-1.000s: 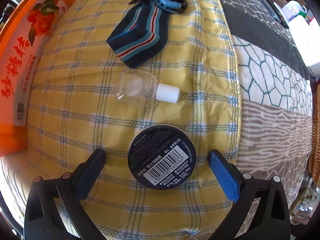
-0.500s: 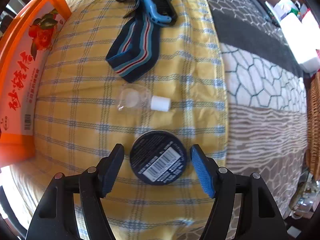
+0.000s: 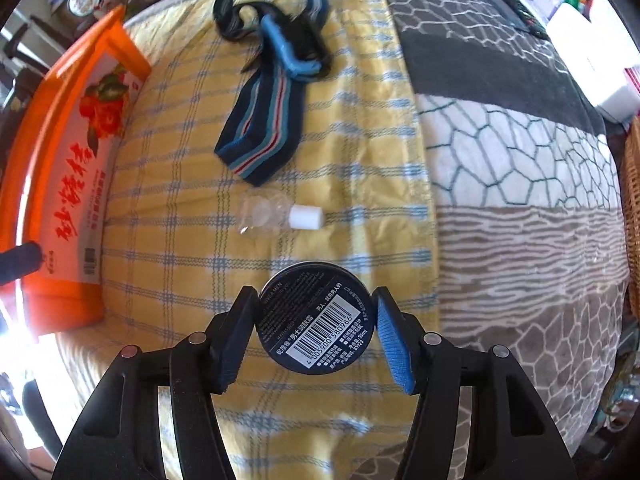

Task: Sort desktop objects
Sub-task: 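Close the left tool on the clear bottle while the right tool lifts the tin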

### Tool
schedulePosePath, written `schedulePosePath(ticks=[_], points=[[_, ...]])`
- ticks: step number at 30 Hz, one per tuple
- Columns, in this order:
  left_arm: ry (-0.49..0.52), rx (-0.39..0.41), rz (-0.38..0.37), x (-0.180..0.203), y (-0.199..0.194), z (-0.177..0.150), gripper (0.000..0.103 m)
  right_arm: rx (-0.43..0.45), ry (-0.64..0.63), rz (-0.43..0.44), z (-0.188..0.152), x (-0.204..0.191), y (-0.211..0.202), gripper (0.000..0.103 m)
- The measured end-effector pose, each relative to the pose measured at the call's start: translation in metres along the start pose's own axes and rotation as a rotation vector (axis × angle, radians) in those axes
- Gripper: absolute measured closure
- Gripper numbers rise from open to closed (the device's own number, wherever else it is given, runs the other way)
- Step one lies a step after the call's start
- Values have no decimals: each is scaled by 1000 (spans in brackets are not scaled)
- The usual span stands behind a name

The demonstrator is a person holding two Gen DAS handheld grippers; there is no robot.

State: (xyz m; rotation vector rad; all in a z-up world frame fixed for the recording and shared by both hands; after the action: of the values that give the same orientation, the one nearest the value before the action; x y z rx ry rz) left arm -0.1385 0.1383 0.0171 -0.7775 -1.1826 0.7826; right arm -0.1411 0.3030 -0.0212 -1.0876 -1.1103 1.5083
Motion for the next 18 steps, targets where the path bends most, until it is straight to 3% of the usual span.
schedulePosePath(ticks=[3, 8, 11, 18], points=[[31, -5, 74, 10, 20, 6, 1, 31, 27, 29, 7, 22, -16, 42], [54, -35, 84, 31, 55, 14, 1, 67, 23, 48, -8, 23, -54, 42], [54, -44, 117, 36, 73, 20, 1, 75, 23, 16, -5, 38, -53, 42], [56, -74, 214, 30, 119, 23, 2, 70, 70, 46, -10, 64, -41, 42]])
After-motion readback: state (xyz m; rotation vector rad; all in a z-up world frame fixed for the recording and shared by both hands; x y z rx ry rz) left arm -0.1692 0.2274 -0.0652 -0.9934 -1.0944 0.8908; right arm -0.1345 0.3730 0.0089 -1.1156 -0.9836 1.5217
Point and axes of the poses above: each gripper's, at about its wrist camera, not at the fingertips, and y roughly the way its jaws point, x to its right, z to its top, the point moved 2 cm from there along y, roughly the way its jaws point, and after that the axes turned 1 degree about -z, right-handed, at the moved point
